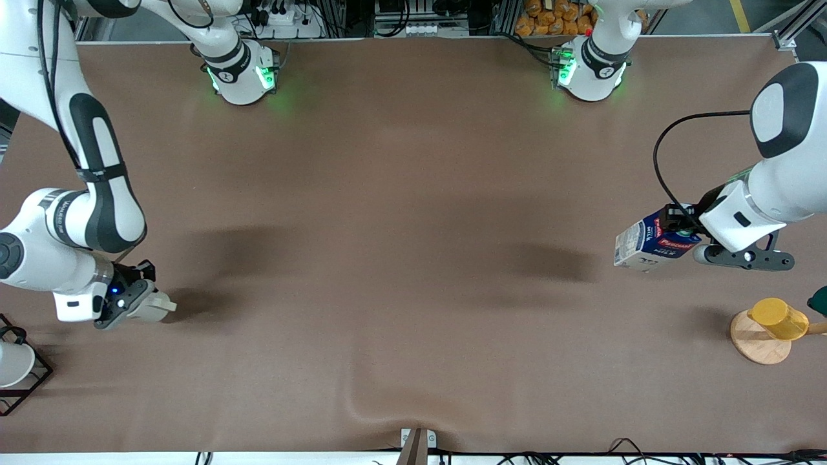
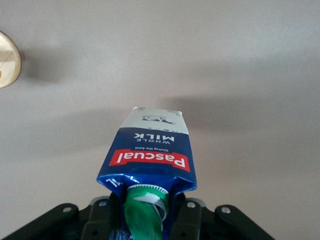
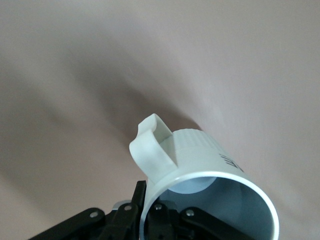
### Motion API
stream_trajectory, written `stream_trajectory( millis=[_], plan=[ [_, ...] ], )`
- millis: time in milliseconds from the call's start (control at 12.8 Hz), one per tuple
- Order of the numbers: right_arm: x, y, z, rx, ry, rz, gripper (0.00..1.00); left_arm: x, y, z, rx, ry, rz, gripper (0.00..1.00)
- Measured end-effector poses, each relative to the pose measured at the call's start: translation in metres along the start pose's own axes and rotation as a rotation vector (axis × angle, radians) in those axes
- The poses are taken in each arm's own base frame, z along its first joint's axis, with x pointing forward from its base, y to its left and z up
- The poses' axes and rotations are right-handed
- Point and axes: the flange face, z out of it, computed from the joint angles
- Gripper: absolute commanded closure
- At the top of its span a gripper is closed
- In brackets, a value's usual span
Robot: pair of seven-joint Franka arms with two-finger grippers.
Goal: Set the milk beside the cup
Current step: 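Grasp the white mug with the right gripper and lift it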
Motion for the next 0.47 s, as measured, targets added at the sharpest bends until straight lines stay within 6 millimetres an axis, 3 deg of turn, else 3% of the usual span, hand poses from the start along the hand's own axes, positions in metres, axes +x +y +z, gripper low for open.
stream_trajectory(
  millis=[234,468],
  plan=[
    [0.079,-0.049,-0.021,-0.025,0.021,-0.011,1.0,0.0,0.001,0.0,0.0,0.0,0.001,0.85],
    [0.144,-0.112,-0.023,-0.016,0.038,0.048,1.0,0.0,0.002,-0.002,0.0,0.004,0.004,0.85]
  ],
)
